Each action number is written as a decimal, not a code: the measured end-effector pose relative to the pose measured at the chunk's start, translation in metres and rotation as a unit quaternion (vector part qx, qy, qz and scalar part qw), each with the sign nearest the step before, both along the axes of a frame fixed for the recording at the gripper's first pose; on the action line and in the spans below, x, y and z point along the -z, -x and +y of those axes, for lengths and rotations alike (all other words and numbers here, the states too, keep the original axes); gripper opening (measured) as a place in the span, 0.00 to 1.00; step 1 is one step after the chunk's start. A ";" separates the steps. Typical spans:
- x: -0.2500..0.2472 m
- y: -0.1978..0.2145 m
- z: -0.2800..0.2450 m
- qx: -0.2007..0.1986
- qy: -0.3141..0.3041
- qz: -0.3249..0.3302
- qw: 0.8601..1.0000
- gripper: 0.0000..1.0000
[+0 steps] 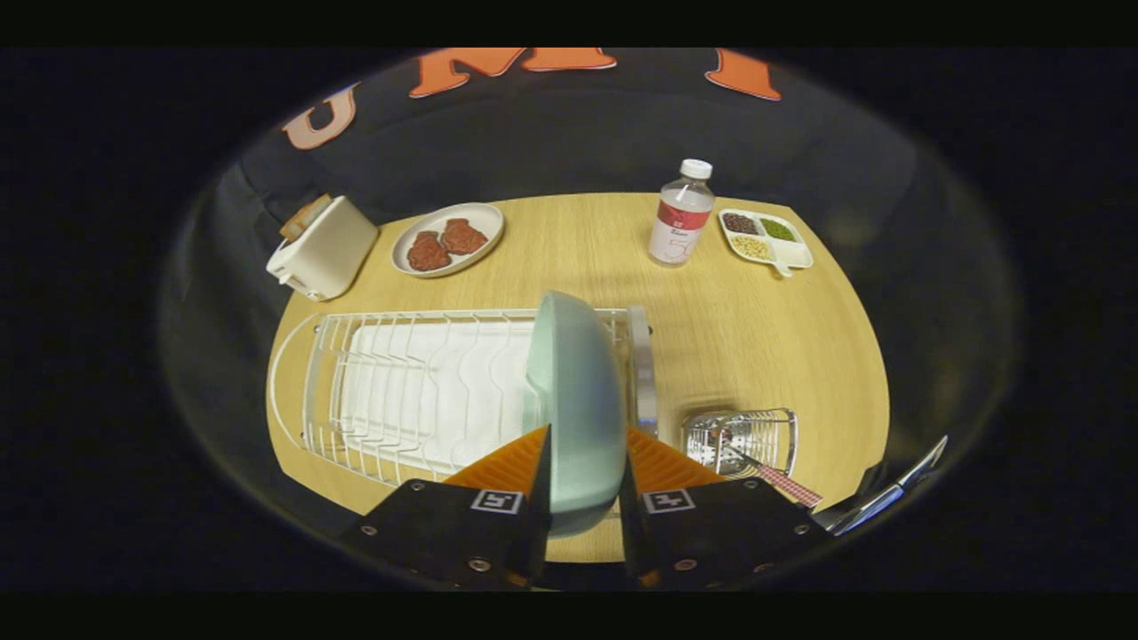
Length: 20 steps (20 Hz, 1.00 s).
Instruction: Take the plate from the dish rack, then take the spoon from the basket and place it into the plate.
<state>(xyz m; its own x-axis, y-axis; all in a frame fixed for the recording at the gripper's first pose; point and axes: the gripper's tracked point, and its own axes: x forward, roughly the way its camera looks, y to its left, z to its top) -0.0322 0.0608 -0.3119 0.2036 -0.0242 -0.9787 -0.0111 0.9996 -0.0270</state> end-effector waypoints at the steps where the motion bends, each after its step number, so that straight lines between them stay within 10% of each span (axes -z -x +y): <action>1: -0.002 0.002 -0.002 0.005 0.006 0.001 1.000 0.33; 9: -0.048 -0.011 -0.026 0.064 0.049 -0.053 0.995 0.23; 20: -0.083 0.077 -0.038 0.125 -0.016 -0.059 0.990 0.23</action>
<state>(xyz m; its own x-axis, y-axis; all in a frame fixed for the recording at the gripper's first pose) -0.1088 0.0230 -0.2288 0.3088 -0.0582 -0.9493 0.2390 0.9708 0.0182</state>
